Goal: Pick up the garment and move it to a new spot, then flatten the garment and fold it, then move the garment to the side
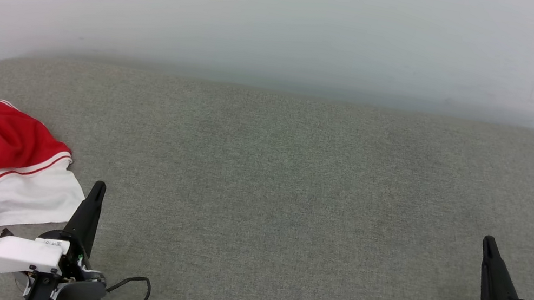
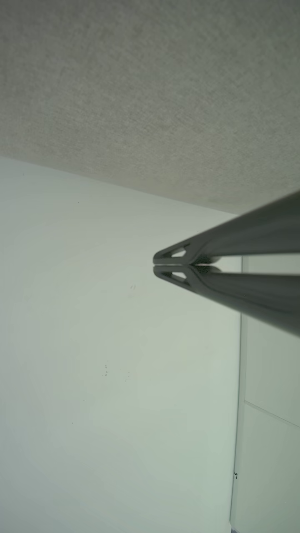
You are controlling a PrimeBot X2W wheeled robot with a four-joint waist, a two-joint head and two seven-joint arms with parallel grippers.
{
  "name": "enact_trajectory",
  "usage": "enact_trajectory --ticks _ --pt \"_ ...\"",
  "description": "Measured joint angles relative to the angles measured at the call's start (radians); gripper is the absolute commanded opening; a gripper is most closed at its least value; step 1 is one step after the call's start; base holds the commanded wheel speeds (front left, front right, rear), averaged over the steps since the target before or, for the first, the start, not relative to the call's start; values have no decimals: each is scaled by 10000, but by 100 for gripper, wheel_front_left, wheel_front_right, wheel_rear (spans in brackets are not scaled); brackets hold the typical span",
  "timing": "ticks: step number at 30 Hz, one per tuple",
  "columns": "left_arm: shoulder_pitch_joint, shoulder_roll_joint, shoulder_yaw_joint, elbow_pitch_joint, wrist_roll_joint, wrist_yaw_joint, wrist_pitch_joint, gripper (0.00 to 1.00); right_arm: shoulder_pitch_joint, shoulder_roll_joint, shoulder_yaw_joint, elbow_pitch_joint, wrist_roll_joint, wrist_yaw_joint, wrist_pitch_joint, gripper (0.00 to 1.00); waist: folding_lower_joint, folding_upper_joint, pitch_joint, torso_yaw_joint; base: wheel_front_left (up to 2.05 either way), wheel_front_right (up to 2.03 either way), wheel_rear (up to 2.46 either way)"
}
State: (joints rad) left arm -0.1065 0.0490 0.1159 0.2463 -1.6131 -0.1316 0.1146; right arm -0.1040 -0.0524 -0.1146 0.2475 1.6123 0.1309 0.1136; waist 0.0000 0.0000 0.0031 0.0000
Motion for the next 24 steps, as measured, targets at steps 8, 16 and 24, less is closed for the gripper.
enact_trajectory --ticks 8,16,24 --pt "0 0 0 0 0 0 0 0 0 0 0 0 0 0 0 0 0 0 0 0 0 0 0" --pt "248 -17 -196 196 2 12 -140 100 289 2 56 184 -77 -2 -127 100 0 0 2 -4 0 0 0" --pt "232 29 -732 -77 794 12 -594 100 295 -42 357 -128 -690 -2 -594 100 0 0 -12 3 0 0 0"
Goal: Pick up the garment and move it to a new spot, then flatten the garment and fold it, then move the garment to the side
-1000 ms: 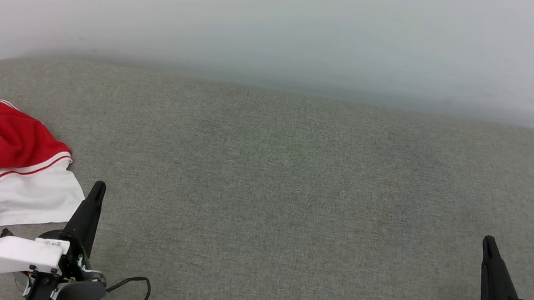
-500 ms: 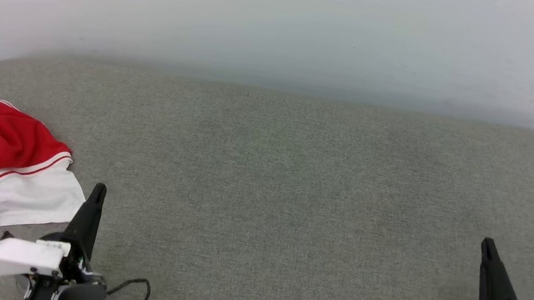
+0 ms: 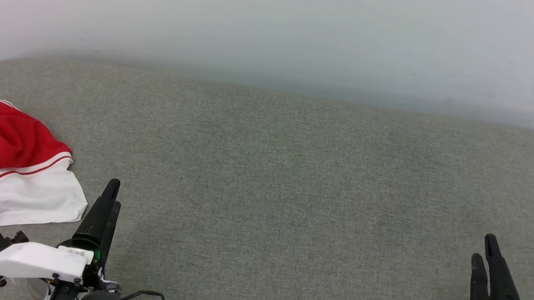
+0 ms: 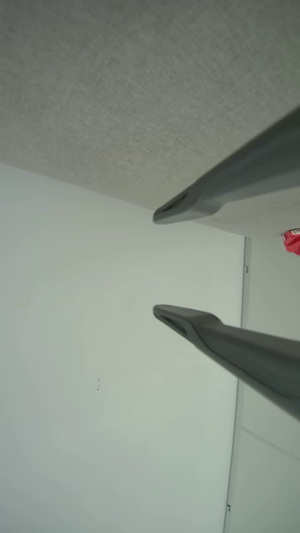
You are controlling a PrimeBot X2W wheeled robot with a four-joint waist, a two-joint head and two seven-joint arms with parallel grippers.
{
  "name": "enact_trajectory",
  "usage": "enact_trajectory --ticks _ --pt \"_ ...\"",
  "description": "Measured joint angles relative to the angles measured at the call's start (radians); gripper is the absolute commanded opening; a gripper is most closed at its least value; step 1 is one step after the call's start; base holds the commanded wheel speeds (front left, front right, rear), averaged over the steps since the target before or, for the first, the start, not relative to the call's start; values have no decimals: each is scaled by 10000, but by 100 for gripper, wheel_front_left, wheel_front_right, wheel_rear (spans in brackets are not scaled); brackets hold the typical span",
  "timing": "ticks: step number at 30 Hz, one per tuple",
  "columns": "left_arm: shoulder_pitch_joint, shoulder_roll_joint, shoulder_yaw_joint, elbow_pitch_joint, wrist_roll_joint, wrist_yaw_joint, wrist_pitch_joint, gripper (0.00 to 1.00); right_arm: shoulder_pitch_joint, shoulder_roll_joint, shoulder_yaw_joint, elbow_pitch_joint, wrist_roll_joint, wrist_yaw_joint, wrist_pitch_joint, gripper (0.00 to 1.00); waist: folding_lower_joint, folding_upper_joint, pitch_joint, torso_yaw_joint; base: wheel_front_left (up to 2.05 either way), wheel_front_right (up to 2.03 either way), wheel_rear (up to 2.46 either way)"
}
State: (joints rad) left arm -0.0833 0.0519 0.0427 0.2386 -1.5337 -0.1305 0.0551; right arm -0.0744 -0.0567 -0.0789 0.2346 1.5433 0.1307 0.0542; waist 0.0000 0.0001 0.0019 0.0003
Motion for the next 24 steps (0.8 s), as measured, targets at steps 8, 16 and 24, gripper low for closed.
enact_trajectory --ticks 8,16,24 --pt "-4 -25 -123 -382 1964 2 -414 100 23 -219 337 -205 -1797 0 -397 100 0 -1 -14 24 0 0 0" --pt "-4 -33 -234 -623 3985 17 -725 100 25 -270 474 -380 -4038 0 -640 100 0 0 -20 16 0 0 0" --pt "-3 -31 -504 -920 5931 205 -1028 100 30 -240 535 -686 -6077 0 -577 100 0 0 -15 14 0 0 0"
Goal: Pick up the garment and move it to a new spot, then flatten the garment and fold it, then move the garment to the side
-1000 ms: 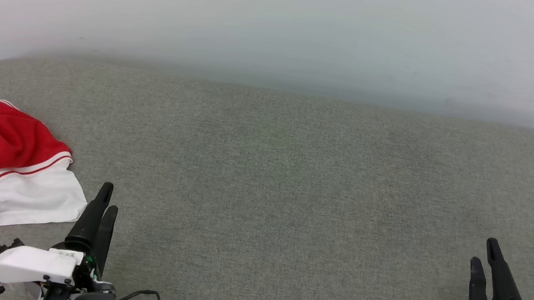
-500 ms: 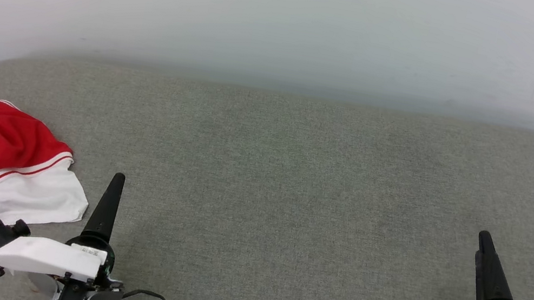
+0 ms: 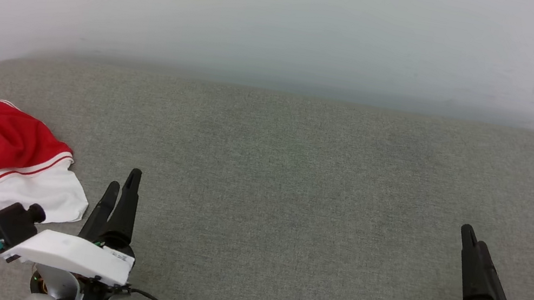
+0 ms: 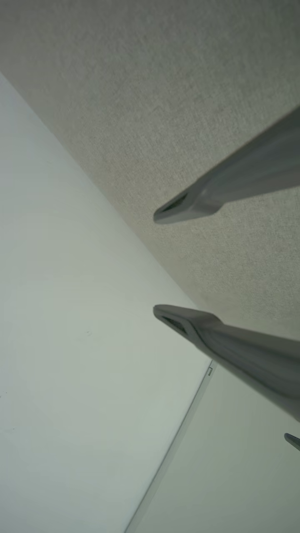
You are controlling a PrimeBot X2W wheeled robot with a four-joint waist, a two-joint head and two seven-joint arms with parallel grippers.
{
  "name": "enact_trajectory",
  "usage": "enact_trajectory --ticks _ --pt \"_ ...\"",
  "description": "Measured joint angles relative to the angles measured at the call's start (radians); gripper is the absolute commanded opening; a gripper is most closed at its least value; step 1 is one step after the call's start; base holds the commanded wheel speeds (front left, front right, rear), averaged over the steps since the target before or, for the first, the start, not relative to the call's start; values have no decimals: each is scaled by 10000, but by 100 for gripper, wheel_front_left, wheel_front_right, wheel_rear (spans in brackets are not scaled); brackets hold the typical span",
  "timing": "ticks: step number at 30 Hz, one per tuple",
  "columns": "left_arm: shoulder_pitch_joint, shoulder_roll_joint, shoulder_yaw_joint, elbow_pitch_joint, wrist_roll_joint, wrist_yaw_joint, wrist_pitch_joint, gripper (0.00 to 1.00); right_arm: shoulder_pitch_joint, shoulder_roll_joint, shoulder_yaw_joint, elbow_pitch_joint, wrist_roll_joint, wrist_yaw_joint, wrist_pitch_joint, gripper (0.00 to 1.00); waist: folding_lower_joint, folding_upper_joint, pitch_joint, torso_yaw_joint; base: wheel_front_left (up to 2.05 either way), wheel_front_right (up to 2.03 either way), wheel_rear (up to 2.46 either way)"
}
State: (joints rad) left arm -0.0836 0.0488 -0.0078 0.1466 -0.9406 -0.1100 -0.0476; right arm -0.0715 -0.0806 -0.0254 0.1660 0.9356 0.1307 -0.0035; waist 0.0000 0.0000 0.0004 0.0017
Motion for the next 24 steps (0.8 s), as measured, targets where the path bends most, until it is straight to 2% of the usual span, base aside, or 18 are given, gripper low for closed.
enact_trajectory --ticks 8,24 --pt "0 188 -399 -52 1582 148 -263 100 145 61 27 -341 -1607 2 140 100 0 0 -4 33 0 0 0" --pt "-16 723 -1097 -36 3668 546 -709 100 353 163 -94 -886 -3933 0 307 100 0 0 4 129 0 0 0"
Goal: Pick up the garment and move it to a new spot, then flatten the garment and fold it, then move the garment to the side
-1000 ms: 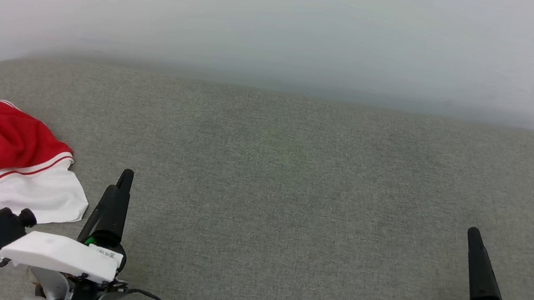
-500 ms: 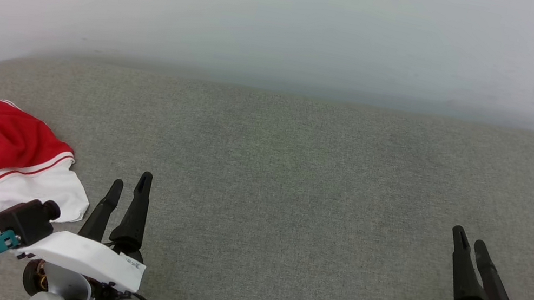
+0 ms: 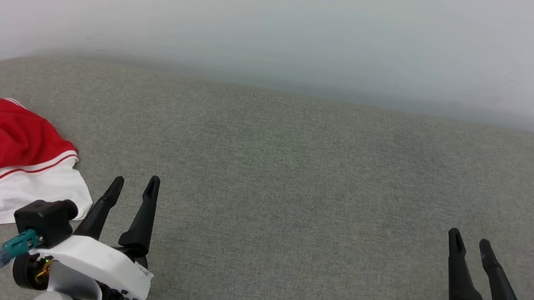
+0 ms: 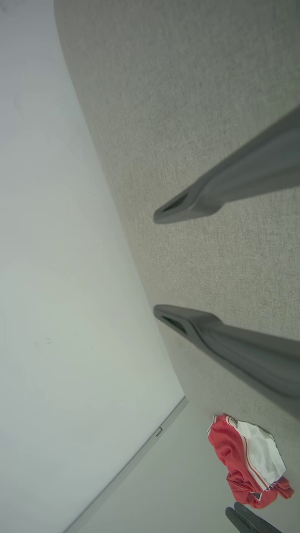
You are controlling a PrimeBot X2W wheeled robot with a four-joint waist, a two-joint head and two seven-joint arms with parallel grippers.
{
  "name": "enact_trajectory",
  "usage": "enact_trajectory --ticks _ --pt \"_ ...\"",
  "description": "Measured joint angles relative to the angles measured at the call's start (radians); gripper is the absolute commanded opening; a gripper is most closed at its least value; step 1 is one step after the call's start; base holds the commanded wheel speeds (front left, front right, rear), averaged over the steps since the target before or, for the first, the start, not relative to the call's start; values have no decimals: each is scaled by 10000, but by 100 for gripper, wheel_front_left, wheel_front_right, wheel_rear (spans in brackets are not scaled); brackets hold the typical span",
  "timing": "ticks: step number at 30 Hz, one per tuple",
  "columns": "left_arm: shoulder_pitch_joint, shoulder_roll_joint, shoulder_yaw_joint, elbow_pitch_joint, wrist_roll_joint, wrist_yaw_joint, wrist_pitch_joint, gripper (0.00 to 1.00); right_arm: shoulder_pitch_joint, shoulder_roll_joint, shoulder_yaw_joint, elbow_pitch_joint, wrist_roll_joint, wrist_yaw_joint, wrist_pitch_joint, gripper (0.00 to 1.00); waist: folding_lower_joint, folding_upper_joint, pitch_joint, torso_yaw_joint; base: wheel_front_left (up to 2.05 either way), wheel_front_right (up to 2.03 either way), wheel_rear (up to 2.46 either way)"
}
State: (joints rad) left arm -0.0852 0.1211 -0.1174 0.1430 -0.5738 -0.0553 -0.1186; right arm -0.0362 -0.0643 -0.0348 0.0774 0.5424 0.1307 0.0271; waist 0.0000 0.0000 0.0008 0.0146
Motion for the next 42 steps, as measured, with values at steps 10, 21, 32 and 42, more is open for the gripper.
enact_trajectory --ticks 10,21,32,42 --pt "-70 255 -410 -40 1043 201 -270 100 54 42 -36 -303 -1221 0 0 100 0 0 8 10 0 0 0" --pt "-203 324 -717 -8 1927 334 -537 100 179 90 -207 -660 -2385 0 4 100 0 0 -10 32 0 0 0" --pt "-234 265 -669 117 2476 422 -790 100 271 109 -247 -894 -3208 2 -21 100 0 0 -17 59 0 0 0" --pt "-265 171 -527 288 2993 364 -1003 100 377 115 -295 -978 -3616 2 -182 100 0 0 -51 105 0 0 0"
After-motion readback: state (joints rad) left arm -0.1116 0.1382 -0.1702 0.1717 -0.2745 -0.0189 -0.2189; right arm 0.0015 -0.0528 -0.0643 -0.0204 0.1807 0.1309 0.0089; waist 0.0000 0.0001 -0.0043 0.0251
